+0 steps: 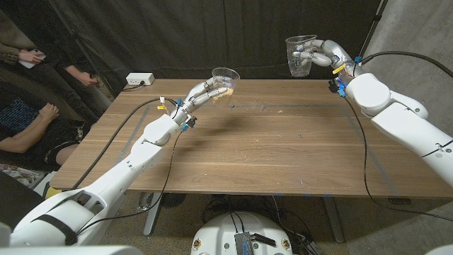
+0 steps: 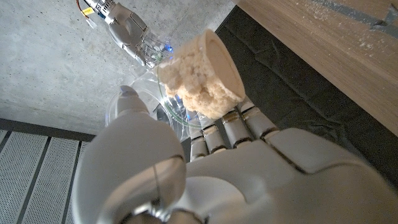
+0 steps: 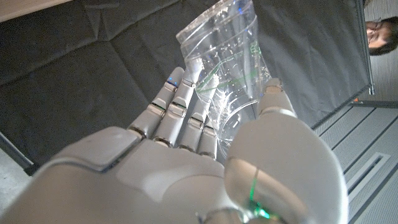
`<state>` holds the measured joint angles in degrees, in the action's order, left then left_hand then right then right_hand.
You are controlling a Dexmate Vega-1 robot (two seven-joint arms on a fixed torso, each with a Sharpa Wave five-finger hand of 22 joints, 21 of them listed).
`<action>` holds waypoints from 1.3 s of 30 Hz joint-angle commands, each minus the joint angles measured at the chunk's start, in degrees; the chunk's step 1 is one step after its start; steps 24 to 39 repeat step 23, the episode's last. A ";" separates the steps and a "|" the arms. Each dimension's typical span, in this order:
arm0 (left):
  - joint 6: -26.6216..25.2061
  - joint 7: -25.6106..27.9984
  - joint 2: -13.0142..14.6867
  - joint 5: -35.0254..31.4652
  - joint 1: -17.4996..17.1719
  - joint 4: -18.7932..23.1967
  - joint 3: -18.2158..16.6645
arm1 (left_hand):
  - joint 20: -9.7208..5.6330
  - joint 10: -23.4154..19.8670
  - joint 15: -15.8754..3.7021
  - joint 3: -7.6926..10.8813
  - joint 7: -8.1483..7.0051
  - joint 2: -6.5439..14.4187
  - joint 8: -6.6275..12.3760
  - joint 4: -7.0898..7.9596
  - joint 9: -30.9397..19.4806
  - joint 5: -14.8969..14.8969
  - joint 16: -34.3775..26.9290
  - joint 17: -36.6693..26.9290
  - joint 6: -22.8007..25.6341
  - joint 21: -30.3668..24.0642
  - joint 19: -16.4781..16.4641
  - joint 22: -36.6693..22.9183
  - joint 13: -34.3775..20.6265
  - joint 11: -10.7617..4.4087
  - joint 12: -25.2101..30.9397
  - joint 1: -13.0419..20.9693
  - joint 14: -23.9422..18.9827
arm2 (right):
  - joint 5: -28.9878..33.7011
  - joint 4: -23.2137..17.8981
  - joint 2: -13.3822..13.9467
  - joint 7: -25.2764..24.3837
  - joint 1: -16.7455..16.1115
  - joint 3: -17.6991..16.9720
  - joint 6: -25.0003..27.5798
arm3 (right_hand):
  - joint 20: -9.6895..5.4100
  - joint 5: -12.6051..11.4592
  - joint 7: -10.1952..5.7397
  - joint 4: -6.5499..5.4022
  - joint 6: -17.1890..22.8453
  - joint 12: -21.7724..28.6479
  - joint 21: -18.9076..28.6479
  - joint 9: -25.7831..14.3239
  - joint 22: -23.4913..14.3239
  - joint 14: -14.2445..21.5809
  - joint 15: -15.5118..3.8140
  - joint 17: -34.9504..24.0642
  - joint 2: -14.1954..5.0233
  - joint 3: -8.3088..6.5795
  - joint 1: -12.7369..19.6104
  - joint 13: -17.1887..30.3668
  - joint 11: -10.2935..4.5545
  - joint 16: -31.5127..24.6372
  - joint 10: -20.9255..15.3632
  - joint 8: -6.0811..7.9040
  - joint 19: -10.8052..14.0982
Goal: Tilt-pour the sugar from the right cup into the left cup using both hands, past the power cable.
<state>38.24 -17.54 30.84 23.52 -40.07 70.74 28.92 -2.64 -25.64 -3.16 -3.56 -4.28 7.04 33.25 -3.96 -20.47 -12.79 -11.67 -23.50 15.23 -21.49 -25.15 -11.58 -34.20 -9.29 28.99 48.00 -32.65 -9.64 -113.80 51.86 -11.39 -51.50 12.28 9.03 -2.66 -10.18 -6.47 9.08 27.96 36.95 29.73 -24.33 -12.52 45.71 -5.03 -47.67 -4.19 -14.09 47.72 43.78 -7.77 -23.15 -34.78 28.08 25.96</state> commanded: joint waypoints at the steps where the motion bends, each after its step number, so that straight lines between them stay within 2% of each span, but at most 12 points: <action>1: -0.64 1.32 1.35 0.60 -1.55 2.16 -1.47 | -2.11 -0.33 -7.21 -0.48 0.22 0.11 0.41 -0.01 0.06 -0.08 0.00 -0.21 0.17 -0.34 -0.07 -0.15 -0.20 -0.11 0.43 0.58 -0.27 | -0.07 4.08 -3.01 -3.26 -2.87 -0.03 -8.93 | -4.14 -0.18 -1.65 -0.53 2.37 0.15 0.51 -0.27 -0.08 0.68 -8.48 -0.25 -1.70 -1.08 2.42 0.33 -0.03 -0.27 -0.68 0.49 0.29; 12: -0.18 3.16 1.79 0.25 -2.61 3.56 -2.65 | -2.09 -0.31 -7.21 -0.57 0.18 0.15 0.54 0.06 0.06 -0.06 -0.06 -0.21 0.38 -0.39 -0.11 -0.15 -0.14 -0.25 0.43 0.58 -0.40 | 0.44 8.01 -5.83 -4.76 -3.86 0.39 -15.43 | -4.31 -0.18 -1.80 -0.67 3.04 0.23 0.59 -0.33 -0.07 1.28 -8.48 -0.29 -1.76 -1.15 2.38 0.21 -0.24 -0.26 -1.71 0.77 0.30; 22: 0.09 4.42 1.72 -0.48 -2.77 3.96 -3.15 | -2.17 -0.28 -7.28 -0.63 0.16 0.20 0.55 0.10 0.07 -0.05 -0.05 -0.21 0.34 -0.42 -0.12 -0.15 -0.11 -0.14 0.43 0.61 -0.39 | -0.25 9.51 -7.23 -4.68 -3.82 0.62 -16.83 | -4.38 -0.17 -1.85 -0.71 3.16 0.19 0.70 -0.38 -0.07 1.62 -8.49 -0.35 -1.78 -1.20 2.40 0.44 -0.42 -0.25 -1.71 0.84 0.40; 39: 0.20 4.50 1.65 -0.50 -2.73 3.87 -3.18 | -2.18 -0.37 -7.29 -0.63 0.15 0.20 0.54 0.11 0.07 -0.05 -0.04 -0.21 0.30 -0.43 -0.13 -0.15 -0.11 -0.19 0.47 0.61 -0.38 | -0.32 9.86 -7.26 -4.35 -3.62 0.77 -17.14 | -4.43 -0.17 -1.79 -0.72 3.22 0.19 0.71 -0.38 -0.07 1.63 -8.49 -0.36 -1.79 -1.20 2.40 0.44 -0.41 -0.24 -1.73 0.86 0.42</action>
